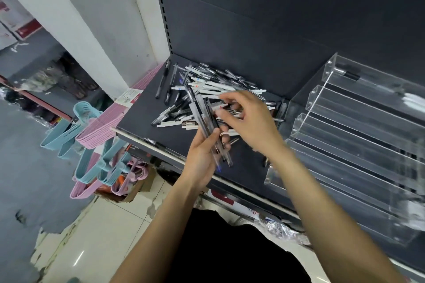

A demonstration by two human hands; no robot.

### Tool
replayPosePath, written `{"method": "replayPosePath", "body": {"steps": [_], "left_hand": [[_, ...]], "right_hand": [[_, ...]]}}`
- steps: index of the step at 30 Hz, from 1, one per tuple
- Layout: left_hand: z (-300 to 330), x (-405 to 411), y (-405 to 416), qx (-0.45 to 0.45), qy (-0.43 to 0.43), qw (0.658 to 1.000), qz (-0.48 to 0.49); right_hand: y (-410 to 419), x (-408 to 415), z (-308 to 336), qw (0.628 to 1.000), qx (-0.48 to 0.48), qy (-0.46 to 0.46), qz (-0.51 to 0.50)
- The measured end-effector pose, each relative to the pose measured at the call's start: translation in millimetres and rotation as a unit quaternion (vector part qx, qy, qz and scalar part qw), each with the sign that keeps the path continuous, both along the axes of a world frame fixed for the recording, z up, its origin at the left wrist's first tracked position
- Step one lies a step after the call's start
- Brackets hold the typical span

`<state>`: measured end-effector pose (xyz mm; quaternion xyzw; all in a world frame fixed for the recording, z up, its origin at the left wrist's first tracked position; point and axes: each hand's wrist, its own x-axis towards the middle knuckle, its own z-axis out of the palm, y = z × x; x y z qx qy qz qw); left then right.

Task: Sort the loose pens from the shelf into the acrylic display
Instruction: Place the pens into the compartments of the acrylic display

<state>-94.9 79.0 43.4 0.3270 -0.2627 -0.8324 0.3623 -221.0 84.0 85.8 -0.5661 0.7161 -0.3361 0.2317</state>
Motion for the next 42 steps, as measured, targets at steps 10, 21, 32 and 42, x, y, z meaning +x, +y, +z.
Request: {"method": "replayPosePath", "body": {"steps": [10,21,32,42], "left_hand": [[0,-10,17,-0.022,-0.047,0.996,-0.077],[-2,-9,3,0.069,-0.013,0.997,0.025],[21,-78,45,0.007,-0.009,1.000,-0.004],[69,-187,121,0.046,0.087,0.995,-0.004]], "right_hand": [[-49,-12,14,0.964,0.120,-0.235,0.032],[-18,-11,-7,0.992,0.124,-0.008,-0.024],[81,-57,8,0.995,0.007,0.011,-0.100],[179,-173,65,0.990,-0.028,0.054,-0.128]]}}
